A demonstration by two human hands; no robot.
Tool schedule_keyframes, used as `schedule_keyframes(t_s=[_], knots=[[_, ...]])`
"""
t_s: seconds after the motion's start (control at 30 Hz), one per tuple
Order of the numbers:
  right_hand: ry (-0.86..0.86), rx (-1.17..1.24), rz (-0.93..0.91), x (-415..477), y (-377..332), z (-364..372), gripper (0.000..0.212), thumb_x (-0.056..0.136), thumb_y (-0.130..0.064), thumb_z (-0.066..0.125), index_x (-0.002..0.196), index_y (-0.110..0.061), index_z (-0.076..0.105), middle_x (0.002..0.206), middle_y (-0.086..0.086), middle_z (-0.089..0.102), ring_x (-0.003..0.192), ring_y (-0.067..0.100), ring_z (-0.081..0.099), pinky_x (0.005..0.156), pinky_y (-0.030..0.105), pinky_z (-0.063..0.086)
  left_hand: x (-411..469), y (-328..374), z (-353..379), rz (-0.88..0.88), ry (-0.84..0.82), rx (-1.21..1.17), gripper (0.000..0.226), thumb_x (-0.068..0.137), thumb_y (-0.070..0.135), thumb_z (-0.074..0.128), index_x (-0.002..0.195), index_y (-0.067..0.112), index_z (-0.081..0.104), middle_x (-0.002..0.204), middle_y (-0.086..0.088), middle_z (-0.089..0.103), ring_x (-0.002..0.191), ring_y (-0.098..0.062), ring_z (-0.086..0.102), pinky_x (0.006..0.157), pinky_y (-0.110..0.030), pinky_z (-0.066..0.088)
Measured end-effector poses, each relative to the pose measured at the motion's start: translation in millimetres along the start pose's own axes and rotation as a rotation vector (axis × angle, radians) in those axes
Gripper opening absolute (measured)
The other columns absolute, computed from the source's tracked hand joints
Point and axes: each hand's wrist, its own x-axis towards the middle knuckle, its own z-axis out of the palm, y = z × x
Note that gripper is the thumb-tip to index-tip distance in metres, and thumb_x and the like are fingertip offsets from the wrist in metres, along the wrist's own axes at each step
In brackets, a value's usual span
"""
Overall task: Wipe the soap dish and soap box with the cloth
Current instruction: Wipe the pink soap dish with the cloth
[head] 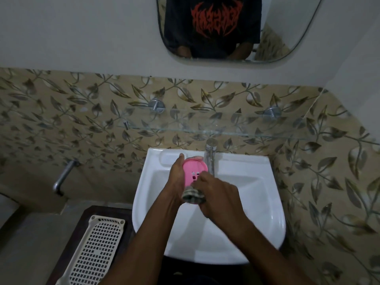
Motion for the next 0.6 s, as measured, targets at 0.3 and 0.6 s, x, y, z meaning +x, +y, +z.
schedule_keyframes(t_s=[0.3,0.6], knots=[[0.04,0.006,0.07,13.1,-7.6,-10.9,0.024,0.083,-0.032,0.069,0.106,-0.031,0.066,0.104,-0.008,0.06,0.08,0.02,0.065,0.065,0.029,0.051,3.4,1.1,0.9,0.042,-0.091,-0.039,0.069,0.095,0.066,0.034,0.096,0.006,0.069,0.09,-0.021,0.067,0.077,-0.032,0.066,0.078,-0.04,0.053],[-0.13,0.089,0.076,-1.8,-11.5,-13.5,0.028,0.084,-0.03,0.069,0.112,-0.034,0.063,0.111,-0.01,0.06,0.091,0.019,0.065,0.075,0.031,0.053,8.4,6.9,-10.4,0.122,-0.091,-0.06,0.069,0.088,0.073,0.042,0.098,0.009,0.068,0.089,-0.021,0.062,0.074,-0.034,0.062,0.073,-0.042,0.055]])
